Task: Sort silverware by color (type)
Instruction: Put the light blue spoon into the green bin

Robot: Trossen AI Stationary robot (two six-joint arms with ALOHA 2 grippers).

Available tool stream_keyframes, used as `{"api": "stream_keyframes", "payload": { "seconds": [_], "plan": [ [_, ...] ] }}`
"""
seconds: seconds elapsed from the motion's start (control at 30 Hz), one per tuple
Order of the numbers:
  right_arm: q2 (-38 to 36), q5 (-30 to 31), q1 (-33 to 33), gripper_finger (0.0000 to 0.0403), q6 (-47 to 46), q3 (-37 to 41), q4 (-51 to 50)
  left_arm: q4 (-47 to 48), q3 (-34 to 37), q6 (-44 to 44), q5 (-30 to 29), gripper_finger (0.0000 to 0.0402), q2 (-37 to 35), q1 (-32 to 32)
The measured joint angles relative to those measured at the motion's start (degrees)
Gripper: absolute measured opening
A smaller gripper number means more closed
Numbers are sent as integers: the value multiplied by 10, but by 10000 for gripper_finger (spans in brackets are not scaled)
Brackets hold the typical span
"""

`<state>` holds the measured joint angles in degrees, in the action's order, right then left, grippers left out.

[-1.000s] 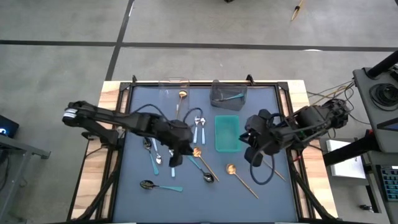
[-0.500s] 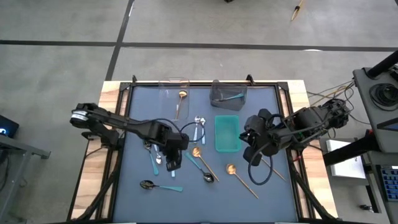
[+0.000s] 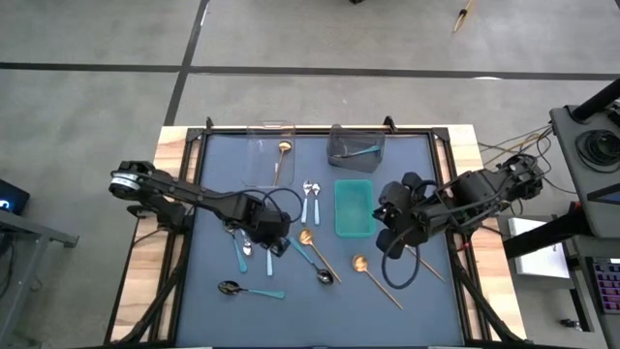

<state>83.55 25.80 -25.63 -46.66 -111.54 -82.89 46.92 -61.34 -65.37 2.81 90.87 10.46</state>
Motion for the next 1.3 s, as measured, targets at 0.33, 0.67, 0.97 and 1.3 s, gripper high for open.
{"api": "stream_keyframes", "payload": {
  "seconds": [0.33, 0.67, 0.97, 1.3],
  "plan": [
    [-10, 4, 0, 28, -25, 26, 10, -8, 1, -41, -45, 88, 0, 4],
    [-11, 13, 0, 28, -28, 26, 10, -7, 8, -113, -116, 163, 0, 44],
    [-11, 14, 0, 28, -22, 26, 10, -46, 54, -170, -123, 167, 0, 69],
    [-11, 14, 0, 28, -18, 26, 10, -91, 75, -189, -139, 168, 11, 71]
  ]
}}
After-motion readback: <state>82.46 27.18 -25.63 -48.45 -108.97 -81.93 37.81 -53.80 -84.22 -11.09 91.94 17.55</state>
